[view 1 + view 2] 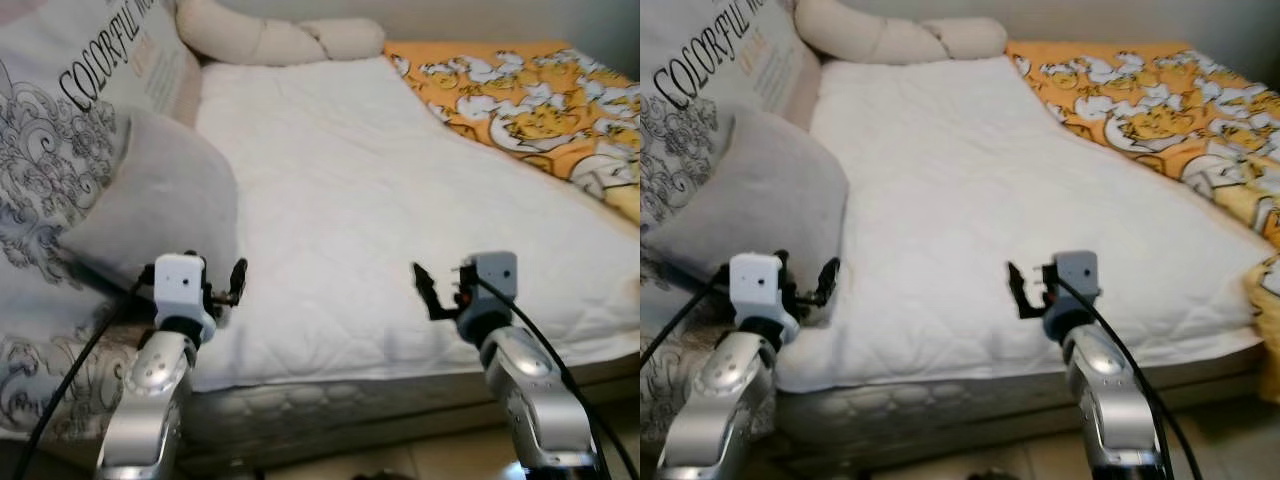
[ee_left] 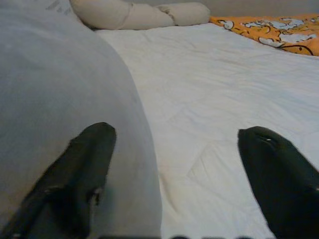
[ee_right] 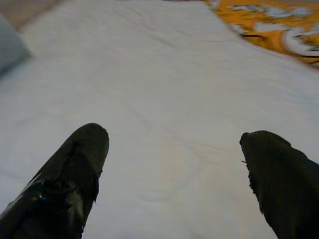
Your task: Clean up the room
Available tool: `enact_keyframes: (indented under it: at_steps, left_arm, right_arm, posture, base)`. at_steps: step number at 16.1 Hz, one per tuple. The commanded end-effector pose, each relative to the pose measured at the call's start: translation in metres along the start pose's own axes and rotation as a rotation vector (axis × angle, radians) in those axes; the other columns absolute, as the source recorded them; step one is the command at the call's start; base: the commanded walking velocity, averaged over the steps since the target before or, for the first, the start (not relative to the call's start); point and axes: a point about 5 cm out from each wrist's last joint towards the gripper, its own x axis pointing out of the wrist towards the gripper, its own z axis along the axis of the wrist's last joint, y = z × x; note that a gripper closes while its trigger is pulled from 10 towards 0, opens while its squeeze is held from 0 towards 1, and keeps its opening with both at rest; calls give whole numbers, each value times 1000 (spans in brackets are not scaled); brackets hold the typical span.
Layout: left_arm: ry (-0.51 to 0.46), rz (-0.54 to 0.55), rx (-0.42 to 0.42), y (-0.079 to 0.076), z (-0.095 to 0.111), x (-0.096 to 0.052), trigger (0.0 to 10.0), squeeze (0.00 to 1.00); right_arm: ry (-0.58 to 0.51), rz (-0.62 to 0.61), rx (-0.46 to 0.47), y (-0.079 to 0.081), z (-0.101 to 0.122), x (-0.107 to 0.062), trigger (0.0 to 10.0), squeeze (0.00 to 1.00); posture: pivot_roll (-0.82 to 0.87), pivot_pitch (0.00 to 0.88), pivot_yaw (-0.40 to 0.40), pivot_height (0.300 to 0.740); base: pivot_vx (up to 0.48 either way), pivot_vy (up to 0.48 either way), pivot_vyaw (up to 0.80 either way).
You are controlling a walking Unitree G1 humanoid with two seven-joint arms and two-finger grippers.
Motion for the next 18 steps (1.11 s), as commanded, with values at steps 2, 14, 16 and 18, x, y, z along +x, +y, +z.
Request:
enact_keyframes:
  at_steps: [2, 14, 16, 18]
  left_arm:
    - [-12, 16, 34, 1, 7, 1, 10000, 980]
    - [14, 4, 92, -3, 14, 14, 10000, 980]
    - [19, 6, 94, -3, 14, 15, 10000, 980]
    - [26, 11, 95, -3, 13, 17, 10000, 976]
  right_arm:
    - [-33, -119, -57, -13, 3, 4, 10000, 0]
    - [-72, -223, 100, -19, -1, 1, 10000, 0]
    - [-65, -190, 161, -18, -1, 1, 10000, 0]
    - [-77, -189, 150, -18, 0, 0, 10000, 0]
  posture:
    - [142, 0, -39, 740]
    - [127, 0, 5, 740]
    - [127, 0, 8, 740]
    - [124, 0, 11, 740]
  base:
    - [0, -285, 0]
    - [0, -331, 267]
    - [0, -471, 0]
    - [0, -480, 694]
